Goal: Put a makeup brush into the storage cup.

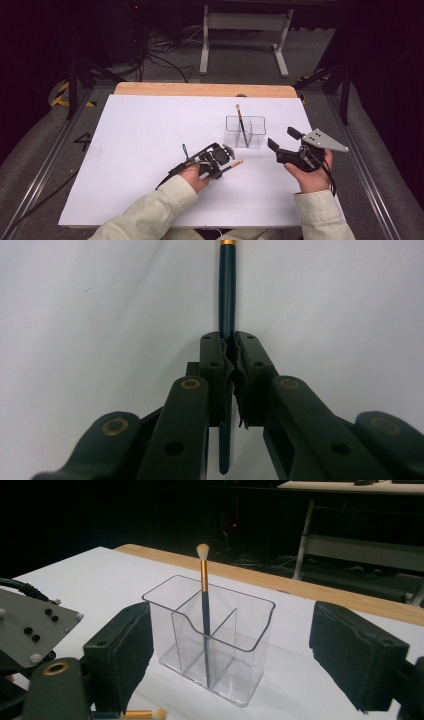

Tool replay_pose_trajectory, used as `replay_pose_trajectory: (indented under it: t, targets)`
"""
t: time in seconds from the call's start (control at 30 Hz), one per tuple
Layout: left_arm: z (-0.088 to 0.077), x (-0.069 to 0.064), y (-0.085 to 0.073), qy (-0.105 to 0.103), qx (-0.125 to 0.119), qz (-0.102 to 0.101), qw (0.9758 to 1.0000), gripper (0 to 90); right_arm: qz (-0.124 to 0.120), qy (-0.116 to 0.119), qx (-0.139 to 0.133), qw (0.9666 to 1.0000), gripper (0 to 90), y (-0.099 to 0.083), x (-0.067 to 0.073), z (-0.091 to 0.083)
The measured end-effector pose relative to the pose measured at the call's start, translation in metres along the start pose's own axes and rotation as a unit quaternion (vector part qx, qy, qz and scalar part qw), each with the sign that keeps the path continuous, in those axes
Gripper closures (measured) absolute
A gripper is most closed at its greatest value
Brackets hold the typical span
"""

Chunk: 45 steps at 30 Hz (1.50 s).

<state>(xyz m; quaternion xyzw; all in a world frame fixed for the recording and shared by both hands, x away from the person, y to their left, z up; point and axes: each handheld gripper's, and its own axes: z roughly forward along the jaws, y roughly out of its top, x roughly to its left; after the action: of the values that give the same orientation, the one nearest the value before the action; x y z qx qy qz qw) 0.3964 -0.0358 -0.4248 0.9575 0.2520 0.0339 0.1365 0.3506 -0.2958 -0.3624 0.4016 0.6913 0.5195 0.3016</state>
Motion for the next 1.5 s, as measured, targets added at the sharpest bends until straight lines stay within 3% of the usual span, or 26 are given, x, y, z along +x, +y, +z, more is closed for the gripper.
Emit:
replay_pose_trajectory:
  t: [0.23,0.33,0.53,0.83,0.93,0.97,1.0,1.13,1.2,1.23,1.4,1.5]
  targets:
    - [-0.001,0.003,-0.001,-0.011,-0.001,0.002,0.9999,83.4,-0.003,0.002,0.002,1.0000,20.5,0.000,0.000,0.000]
    - [-0.003,0.007,-0.002,-0.036,-0.008,0.001,0.9993,83.4,-0.001,0.006,0.001,1.0000,21.9,0.000,0.000,0.000]
    - [-0.014,0.009,-0.005,-0.051,-0.034,0.006,0.9981,83.4,0.000,0.014,-0.001,0.9999,24.3,0.001,0.000,-0.002]
    - [-0.034,0.013,-0.016,-0.075,-0.094,0.018,0.9926,83.4,-0.006,0.044,-0.019,0.9988,30.3,0.005,0.000,-0.006]
    - [-0.041,0.014,-0.022,-0.078,-0.122,0.036,0.9888,83.4,-0.006,0.064,-0.024,0.9977,31.7,0.007,-0.001,-0.007]
    - [-0.041,0.014,-0.022,-0.078,-0.122,0.036,0.9888,83.4,-0.008,0.069,-0.027,0.9972,31.7,0.007,-0.001,-0.007]
    - [-0.043,0.015,-0.026,-0.081,-0.137,0.036,0.9867,83.4,-0.010,0.072,-0.031,0.9969,31.7,0.007,-0.001,-0.007]
    - [-0.045,0.019,-0.034,-0.085,-0.157,0.035,0.9833,83.4,-0.015,0.080,-0.043,0.9958,32.8,0.008,-0.001,-0.008]
    - [-0.048,0.021,-0.039,-0.084,-0.178,0.039,0.9797,83.4,-0.019,0.085,-0.048,0.9951,33.6,0.008,-0.001,-0.009]
    - [-0.048,0.021,-0.039,-0.084,-0.178,0.039,0.9797,83.4,-0.019,0.085,-0.048,0.9951,33.6,0.008,-0.001,-0.009]
    - [-0.058,0.025,-0.053,-0.095,-0.233,0.045,0.9667,83.4,-0.025,0.099,-0.059,0.9930,36.4,0.009,0.001,-0.010]
    - [-0.060,0.027,-0.058,-0.099,-0.252,0.046,0.9617,83.4,-0.028,0.108,-0.065,0.9916,37.8,0.009,0.002,-0.010]
